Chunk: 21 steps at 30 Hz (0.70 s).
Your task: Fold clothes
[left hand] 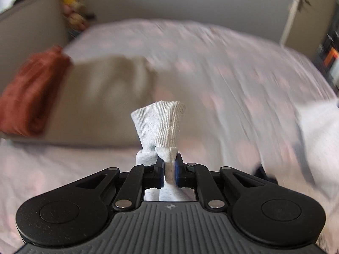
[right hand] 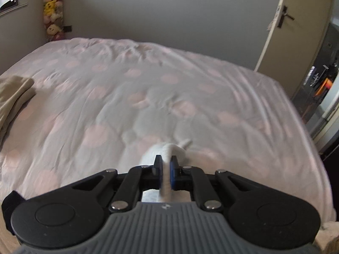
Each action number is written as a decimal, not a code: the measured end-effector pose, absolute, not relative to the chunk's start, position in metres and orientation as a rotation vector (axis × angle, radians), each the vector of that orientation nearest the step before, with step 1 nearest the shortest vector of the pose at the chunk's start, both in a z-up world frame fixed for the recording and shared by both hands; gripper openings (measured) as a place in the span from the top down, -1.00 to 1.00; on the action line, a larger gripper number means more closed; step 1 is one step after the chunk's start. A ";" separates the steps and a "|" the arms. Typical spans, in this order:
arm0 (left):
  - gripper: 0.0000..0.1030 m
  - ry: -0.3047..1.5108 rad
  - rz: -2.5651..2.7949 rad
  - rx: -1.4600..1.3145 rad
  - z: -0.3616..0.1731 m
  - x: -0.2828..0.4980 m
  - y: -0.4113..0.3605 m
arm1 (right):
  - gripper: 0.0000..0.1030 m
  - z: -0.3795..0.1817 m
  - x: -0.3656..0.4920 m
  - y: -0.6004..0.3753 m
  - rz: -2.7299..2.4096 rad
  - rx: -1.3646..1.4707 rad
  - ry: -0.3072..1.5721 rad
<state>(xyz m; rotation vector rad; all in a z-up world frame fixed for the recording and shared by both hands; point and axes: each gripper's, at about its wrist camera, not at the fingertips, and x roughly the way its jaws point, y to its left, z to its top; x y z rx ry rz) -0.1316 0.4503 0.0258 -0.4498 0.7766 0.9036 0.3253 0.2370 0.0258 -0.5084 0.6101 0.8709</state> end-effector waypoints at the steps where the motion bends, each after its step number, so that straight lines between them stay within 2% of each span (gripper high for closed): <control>1: 0.89 0.729 0.942 -0.437 0.044 -0.140 0.457 | 0.85 0.040 0.334 0.230 0.833 -0.501 0.582; 6: 0.90 0.526 1.075 -0.359 0.130 -0.166 0.483 | 0.85 0.106 0.368 0.193 0.665 -0.467 0.443; 11: 0.91 0.348 1.194 -0.205 0.198 -0.177 0.485 | 0.86 0.162 0.379 0.159 0.524 -0.447 0.268; 14: 0.91 0.256 1.233 -0.204 0.231 -0.191 0.492 | 0.86 0.186 0.386 0.138 0.423 -0.436 0.174; 18: 0.91 0.251 1.294 -0.208 0.234 -0.201 0.511 | 0.85 0.191 0.406 0.107 0.325 -0.403 0.185; 21: 0.91 0.345 1.342 -0.240 0.200 -0.210 0.532 | 0.85 0.165 0.421 0.087 0.284 -0.403 0.264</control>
